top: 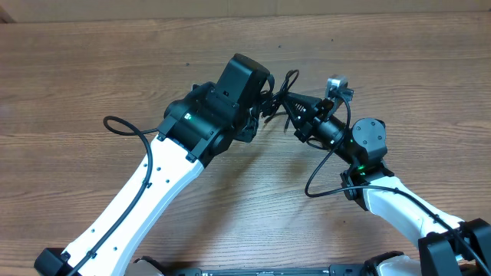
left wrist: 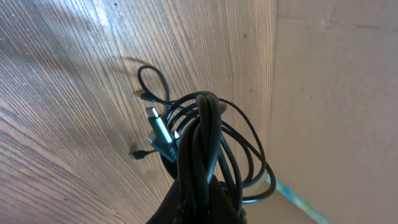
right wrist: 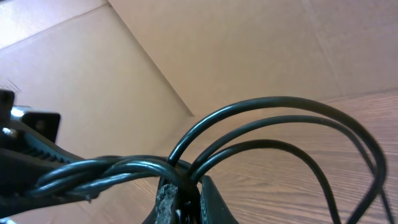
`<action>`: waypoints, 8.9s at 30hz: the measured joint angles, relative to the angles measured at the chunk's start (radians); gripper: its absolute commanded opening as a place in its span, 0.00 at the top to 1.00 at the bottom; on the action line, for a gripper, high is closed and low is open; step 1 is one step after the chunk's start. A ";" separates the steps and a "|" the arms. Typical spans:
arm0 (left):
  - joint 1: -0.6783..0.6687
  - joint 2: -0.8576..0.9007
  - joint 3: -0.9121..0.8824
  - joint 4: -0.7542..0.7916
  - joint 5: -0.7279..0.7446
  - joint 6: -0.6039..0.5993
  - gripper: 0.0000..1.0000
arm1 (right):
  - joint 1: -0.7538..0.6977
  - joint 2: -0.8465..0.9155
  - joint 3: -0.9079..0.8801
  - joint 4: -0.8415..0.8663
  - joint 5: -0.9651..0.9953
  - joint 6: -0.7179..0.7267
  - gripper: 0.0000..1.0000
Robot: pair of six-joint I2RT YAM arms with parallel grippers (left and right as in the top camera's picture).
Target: Untangle cables
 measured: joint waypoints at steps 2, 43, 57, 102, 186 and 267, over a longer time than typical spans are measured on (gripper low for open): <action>0.000 -0.003 0.000 0.002 0.005 0.000 0.96 | -0.004 0.000 0.000 0.015 -0.007 0.020 0.96; 0.006 0.011 0.002 -0.022 0.180 0.138 0.96 | -0.019 -0.011 -0.012 -0.111 0.053 -0.369 0.96; 0.005 0.009 -0.010 -0.172 0.275 0.250 0.96 | -0.096 -0.010 -0.006 -0.446 0.142 -0.301 0.85; 0.005 0.009 -0.011 -0.229 -0.092 0.890 0.96 | -0.096 -0.009 -0.006 -0.410 -0.611 0.103 0.50; 0.097 0.009 -0.015 -0.356 0.465 2.260 0.96 | -0.069 -0.009 -0.004 -0.141 -0.739 -0.566 0.96; 0.091 0.008 -0.016 -0.293 0.381 2.096 0.95 | -0.090 -0.008 -0.003 -0.211 -0.676 -0.504 0.63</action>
